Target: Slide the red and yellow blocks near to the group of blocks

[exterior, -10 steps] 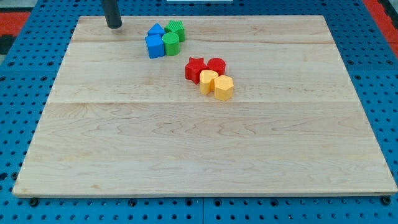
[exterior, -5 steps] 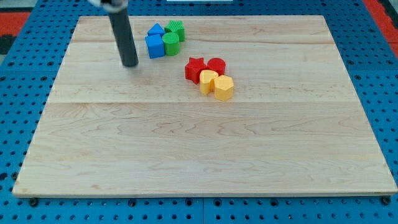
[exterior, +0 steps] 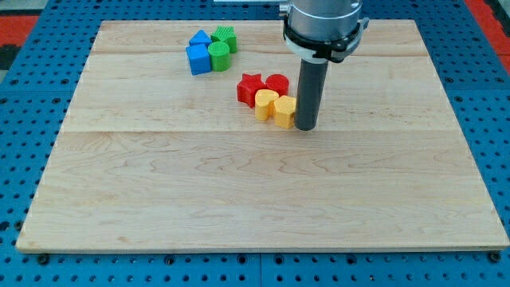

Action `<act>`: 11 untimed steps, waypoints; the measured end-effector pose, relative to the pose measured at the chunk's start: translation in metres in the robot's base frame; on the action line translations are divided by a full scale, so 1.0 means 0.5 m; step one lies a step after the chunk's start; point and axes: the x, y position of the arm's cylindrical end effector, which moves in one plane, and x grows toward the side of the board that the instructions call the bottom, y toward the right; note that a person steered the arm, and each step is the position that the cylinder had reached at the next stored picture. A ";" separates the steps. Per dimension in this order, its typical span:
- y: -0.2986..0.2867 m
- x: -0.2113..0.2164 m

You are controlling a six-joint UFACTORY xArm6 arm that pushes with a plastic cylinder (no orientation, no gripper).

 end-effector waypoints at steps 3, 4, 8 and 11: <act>-0.060 -0.038; -0.014 -0.008; 0.024 -0.145; -0.054 -0.183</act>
